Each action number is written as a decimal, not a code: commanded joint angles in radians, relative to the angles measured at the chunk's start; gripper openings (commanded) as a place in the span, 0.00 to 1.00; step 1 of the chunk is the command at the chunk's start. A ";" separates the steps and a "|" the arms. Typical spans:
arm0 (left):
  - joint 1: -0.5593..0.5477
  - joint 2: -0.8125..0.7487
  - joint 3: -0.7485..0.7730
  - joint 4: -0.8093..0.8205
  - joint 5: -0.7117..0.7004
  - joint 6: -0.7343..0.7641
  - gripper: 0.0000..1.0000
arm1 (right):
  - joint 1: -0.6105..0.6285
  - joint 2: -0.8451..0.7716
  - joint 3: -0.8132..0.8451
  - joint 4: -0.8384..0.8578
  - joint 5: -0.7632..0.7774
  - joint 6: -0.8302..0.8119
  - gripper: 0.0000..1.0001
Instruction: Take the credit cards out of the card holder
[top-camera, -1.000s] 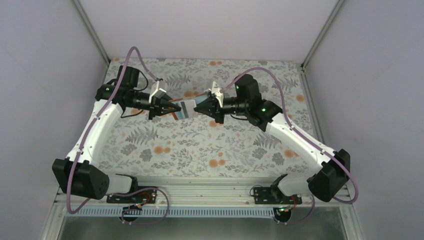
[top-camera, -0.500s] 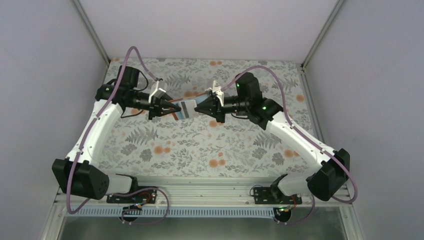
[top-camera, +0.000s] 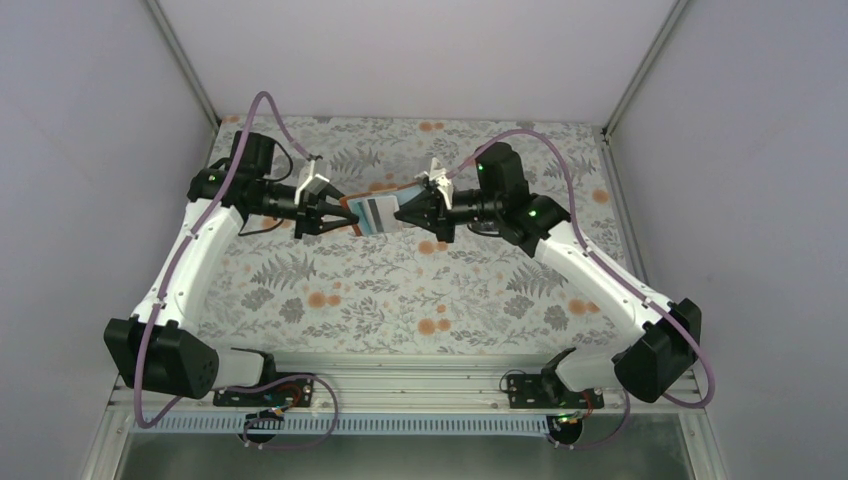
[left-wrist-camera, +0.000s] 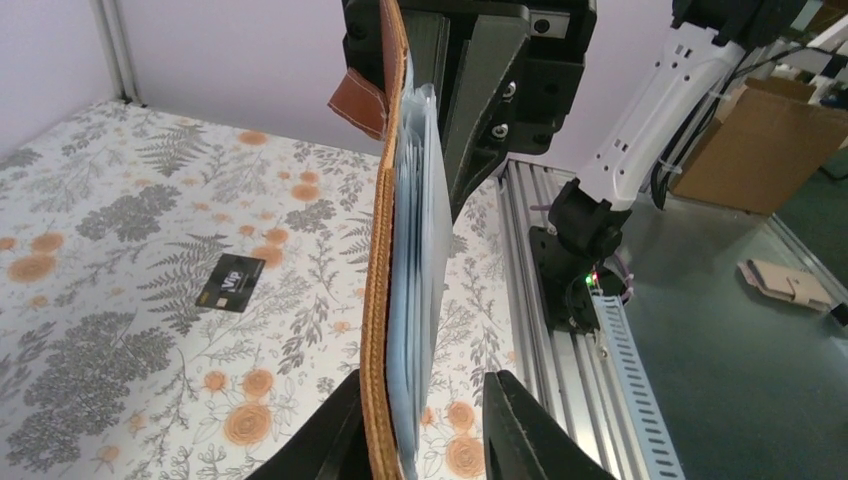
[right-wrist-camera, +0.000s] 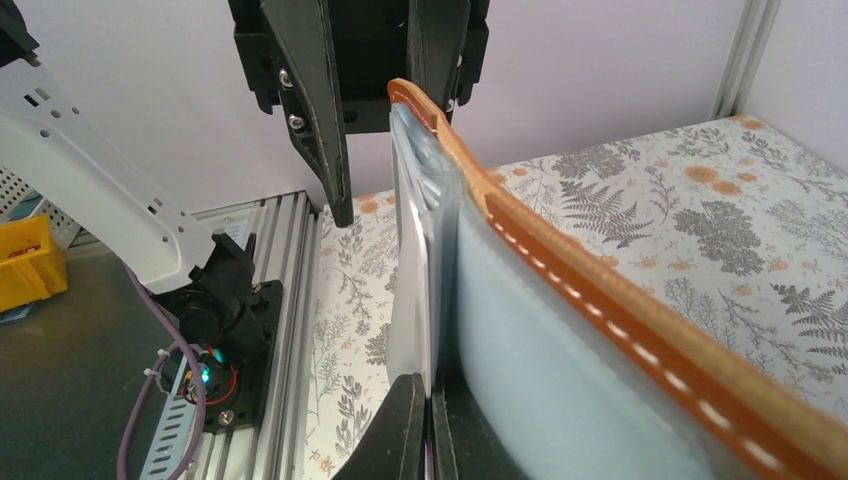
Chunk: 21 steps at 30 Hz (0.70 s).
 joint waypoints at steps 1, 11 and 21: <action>-0.005 0.004 -0.010 0.019 0.036 -0.006 0.29 | -0.017 0.000 0.038 0.046 -0.030 0.020 0.04; -0.018 0.010 -0.016 0.033 0.029 -0.017 0.25 | -0.006 0.034 0.054 0.082 -0.070 0.039 0.04; -0.020 0.004 -0.003 -0.003 0.043 0.029 0.02 | -0.015 0.010 0.047 0.064 -0.011 0.038 0.13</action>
